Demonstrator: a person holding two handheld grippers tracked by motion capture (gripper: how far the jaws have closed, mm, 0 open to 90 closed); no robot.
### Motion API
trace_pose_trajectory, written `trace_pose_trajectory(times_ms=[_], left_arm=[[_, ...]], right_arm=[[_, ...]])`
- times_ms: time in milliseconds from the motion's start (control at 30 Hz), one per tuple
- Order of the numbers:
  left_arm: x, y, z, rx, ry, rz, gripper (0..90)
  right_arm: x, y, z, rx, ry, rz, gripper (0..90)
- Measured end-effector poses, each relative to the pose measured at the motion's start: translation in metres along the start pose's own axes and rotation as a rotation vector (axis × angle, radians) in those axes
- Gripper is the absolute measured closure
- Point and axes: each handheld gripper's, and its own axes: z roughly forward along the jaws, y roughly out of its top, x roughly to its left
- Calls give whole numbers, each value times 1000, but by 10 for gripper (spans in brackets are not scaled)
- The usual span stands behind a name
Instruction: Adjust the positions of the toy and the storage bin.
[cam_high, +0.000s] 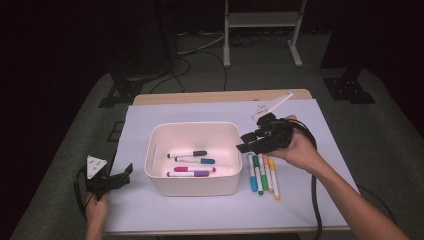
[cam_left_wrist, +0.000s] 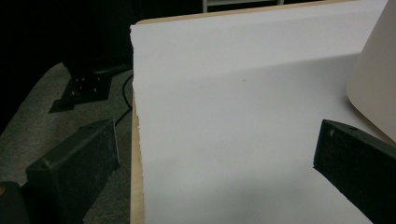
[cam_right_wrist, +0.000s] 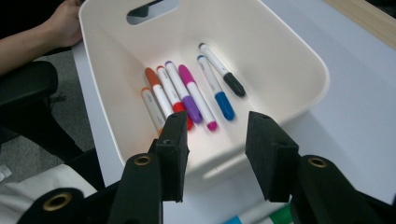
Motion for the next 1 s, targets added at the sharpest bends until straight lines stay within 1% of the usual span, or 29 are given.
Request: trace_pose_trajectory(times_ms=[200, 367, 533, 633, 833, 900, 1000], left_arm=[[0, 0, 0, 0, 1, -1, 0], [0, 0, 0, -3, 2, -1, 0], [0, 0, 0, -3, 2, -1, 0], [0, 0, 0, -2, 2, 0, 0], [0, 0, 0, -1, 2, 1, 0], [0, 0, 0, 0, 2, 1, 0], [0, 0, 0, -2, 2, -1, 0]], right_arm=[[-13, -26, -14, -12, -31, 49, 574], [-23, -47, -16, -2, -54, 87, 571], [-32, -71, -12, 7, -72, 135, 570], [-38, -86, -7, 28, -84, 162, 566], [-46, -110, 3, 56, -103, 196, 563], [-48, -117, 7, 66, -111, 210, 560], [-49, -126, 14, 82, -129, 220, 559]])
